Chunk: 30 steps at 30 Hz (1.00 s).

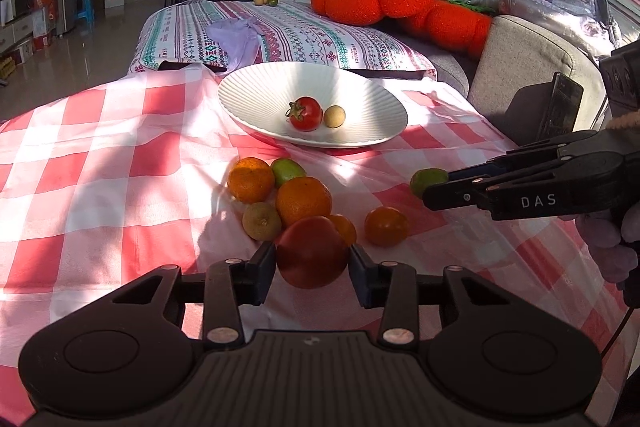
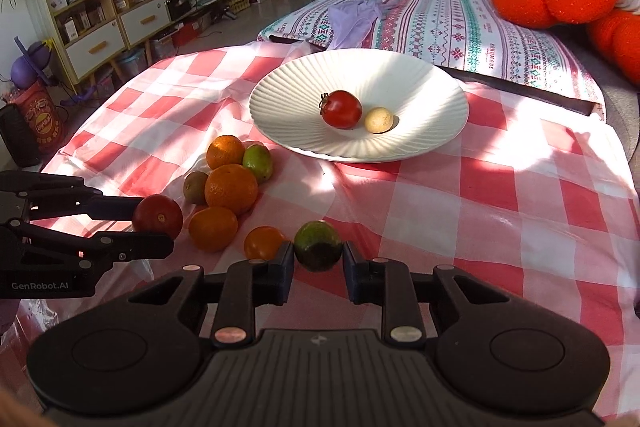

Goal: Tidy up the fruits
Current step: 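Grasp a large red tomato with the left tool while the right tool grasps a green lime, then carry the tomato and lime onto the white plate and open both tools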

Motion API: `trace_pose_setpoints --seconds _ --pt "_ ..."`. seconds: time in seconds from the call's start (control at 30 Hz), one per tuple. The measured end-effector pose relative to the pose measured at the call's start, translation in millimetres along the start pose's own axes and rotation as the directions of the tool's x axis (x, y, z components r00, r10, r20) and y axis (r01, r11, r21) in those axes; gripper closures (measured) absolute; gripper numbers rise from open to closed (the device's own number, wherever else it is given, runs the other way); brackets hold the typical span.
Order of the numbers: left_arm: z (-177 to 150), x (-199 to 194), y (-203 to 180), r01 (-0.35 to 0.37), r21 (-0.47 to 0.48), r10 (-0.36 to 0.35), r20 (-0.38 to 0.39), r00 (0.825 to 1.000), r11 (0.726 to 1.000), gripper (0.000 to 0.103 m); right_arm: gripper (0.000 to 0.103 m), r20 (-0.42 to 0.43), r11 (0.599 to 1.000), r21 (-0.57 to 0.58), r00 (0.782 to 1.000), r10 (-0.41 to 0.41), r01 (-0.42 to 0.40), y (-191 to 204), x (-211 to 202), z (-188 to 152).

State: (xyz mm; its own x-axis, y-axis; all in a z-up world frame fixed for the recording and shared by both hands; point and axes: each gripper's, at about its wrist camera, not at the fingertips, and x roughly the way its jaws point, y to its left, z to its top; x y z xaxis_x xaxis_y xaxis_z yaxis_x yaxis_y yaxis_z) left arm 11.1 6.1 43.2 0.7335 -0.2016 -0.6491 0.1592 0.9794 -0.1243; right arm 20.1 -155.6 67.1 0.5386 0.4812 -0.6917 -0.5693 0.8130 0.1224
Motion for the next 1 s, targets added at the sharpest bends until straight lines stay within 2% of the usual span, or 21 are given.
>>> trace_pose_setpoints --seconds 0.3,0.57,1.0 --pt "21 2 -1 -0.013 -0.046 0.012 -0.009 1.000 0.999 0.056 0.079 0.044 0.995 0.103 0.999 0.005 -0.009 -20 -5 20" --pt "48 16 -10 -0.009 -0.044 0.009 0.018 1.000 0.999 0.056 0.079 0.079 0.988 0.154 0.997 -0.016 0.004 -36 3 45" --pt "90 74 -24 0.012 -0.061 -0.010 0.035 0.999 0.998 0.056 0.079 0.066 0.957 0.290 0.997 -0.049 0.028 -68 42 73"
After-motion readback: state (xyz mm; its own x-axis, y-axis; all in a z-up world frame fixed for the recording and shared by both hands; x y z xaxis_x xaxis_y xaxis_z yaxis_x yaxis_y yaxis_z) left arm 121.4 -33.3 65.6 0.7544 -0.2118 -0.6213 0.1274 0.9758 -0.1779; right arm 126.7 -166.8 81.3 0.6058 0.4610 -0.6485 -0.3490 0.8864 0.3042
